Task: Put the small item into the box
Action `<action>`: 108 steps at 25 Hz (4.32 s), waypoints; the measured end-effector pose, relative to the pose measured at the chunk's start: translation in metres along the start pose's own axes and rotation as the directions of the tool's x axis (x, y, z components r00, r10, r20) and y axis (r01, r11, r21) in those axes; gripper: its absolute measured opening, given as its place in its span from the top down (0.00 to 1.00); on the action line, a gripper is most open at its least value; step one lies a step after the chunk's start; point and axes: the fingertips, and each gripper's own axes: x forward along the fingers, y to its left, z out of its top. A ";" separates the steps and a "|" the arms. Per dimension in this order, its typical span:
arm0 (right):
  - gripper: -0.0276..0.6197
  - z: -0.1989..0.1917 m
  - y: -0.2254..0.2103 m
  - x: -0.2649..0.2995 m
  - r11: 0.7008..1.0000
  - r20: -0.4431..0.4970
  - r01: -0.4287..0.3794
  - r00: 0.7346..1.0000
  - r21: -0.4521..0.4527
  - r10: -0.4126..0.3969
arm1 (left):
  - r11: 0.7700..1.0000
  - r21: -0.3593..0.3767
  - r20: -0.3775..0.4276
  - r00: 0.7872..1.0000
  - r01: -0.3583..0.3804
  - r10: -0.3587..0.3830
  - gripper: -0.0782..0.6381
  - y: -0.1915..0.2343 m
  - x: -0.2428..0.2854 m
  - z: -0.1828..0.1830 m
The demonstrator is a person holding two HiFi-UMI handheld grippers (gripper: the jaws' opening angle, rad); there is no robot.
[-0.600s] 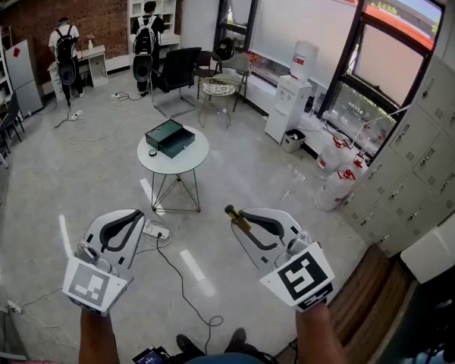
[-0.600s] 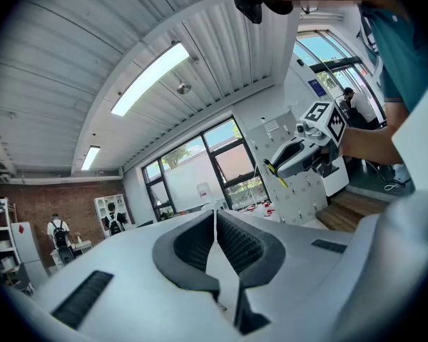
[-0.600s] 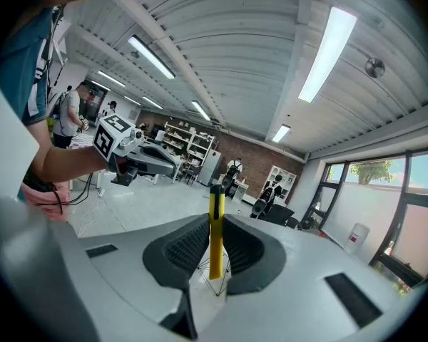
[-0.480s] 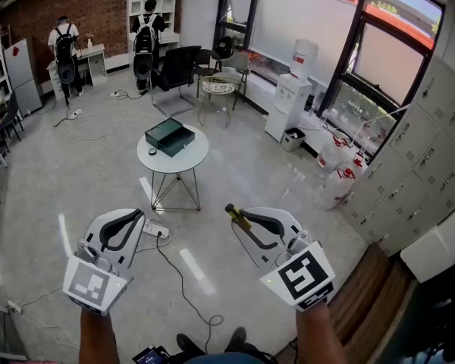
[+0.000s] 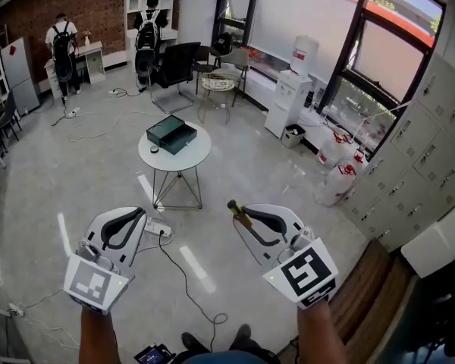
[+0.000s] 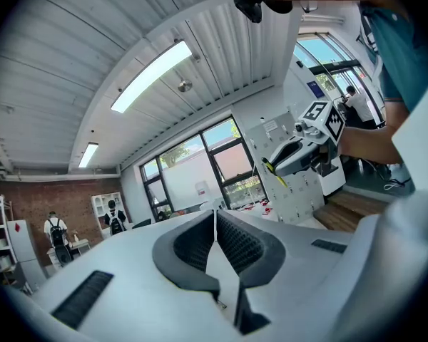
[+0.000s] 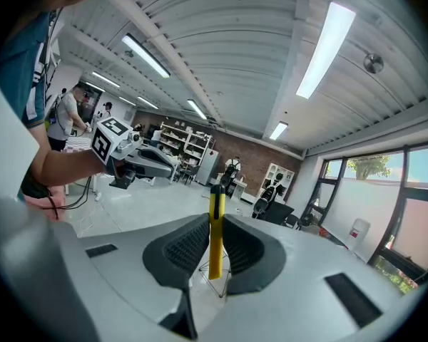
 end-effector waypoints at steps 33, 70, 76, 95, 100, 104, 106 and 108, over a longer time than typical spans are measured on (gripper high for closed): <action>0.83 0.001 -0.131 0.195 0.960 0.108 -0.268 0.955 -0.083 0.276 | 0.971 -0.006 -0.134 0.963 -0.238 0.235 0.85 0.120 0.131 -0.055; 0.83 -0.032 -0.300 0.304 1.000 -0.001 0.013 1.000 0.016 -0.013 | 0.998 -0.001 -0.027 0.998 0.062 -0.062 0.85 0.243 0.353 -0.080; 0.83 -0.026 -0.314 0.340 0.997 -0.030 0.068 0.997 0.033 -0.067 | 0.994 0.003 -0.013 0.993 0.114 -0.114 0.85 0.284 0.374 -0.095; 0.83 0.037 -0.309 0.489 0.997 -0.039 0.066 0.997 -0.037 -0.067 | 0.993 -0.027 0.037 0.993 0.113 -0.112 0.85 0.429 0.372 -0.144; 0.83 0.033 -0.324 0.547 0.998 -0.005 -0.013 1.000 -0.053 0.013 | 0.998 -0.044 -0.012 0.999 0.033 -0.033 0.85 0.463 0.387 -0.179; 0.83 0.020 -0.350 0.583 0.994 0.020 -0.095 0.995 -0.054 0.096 | 0.999 -0.032 -0.055 0.998 -0.031 0.029 0.85 0.477 0.414 -0.190; 0.83 0.020 -0.369 0.599 0.990 0.041 -0.132 0.990 -0.051 0.134 | 0.997 -0.030 -0.077 0.995 -0.067 0.065 0.85 0.484 0.428 -0.186; 0.83 0.022 -0.389 0.616 0.985 0.065 -0.168 0.983 -0.049 0.171 | 0.994 -0.023 -0.098 0.990 -0.107 0.105 0.85 0.494 0.446 -0.184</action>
